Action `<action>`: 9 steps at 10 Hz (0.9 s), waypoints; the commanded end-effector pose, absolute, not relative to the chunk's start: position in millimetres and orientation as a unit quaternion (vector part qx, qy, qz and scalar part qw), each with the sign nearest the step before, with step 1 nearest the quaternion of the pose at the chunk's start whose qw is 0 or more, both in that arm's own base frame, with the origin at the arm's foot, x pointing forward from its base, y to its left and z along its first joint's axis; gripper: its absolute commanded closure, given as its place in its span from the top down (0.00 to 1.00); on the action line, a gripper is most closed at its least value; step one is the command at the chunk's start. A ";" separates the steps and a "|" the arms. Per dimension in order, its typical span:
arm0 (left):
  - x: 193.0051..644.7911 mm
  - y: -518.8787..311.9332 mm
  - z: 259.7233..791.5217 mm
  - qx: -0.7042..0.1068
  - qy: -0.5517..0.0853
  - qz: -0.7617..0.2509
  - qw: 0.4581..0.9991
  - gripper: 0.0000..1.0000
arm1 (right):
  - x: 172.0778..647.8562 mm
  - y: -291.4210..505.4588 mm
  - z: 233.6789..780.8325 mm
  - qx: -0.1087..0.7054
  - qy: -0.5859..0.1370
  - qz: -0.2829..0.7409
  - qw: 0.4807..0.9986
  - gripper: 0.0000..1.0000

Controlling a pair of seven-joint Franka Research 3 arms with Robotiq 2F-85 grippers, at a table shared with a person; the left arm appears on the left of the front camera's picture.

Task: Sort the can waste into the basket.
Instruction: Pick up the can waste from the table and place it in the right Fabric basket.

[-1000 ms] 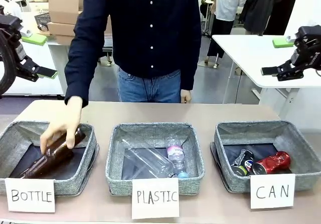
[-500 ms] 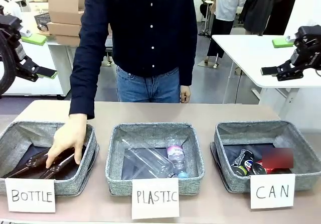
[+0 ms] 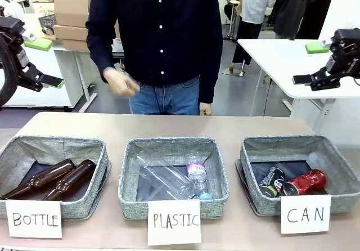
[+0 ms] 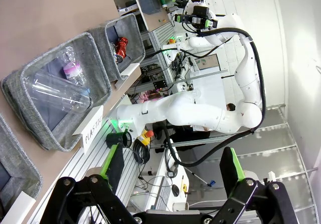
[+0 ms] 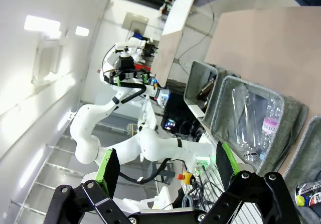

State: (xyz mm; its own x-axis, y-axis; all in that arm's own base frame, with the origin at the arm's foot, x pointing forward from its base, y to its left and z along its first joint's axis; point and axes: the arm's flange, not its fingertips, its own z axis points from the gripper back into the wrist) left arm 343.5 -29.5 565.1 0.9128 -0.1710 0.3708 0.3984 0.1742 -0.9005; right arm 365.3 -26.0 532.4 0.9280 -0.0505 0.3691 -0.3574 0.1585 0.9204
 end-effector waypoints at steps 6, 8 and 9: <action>340.4 -28.8 565.3 -0.613 -0.091 -0.191 0.761 1.00 | 366.9 -29.5 533.1 0.640 -0.163 0.112 0.742 1.00; 340.4 -28.8 565.3 -0.613 -0.091 -0.191 0.761 1.00 | 366.9 -29.5 533.1 0.640 -0.163 0.112 0.742 1.00; 340.4 -28.8 565.3 -0.613 -0.091 -0.191 0.761 1.00 | 366.9 -29.5 533.1 0.640 -0.163 0.112 0.742 1.00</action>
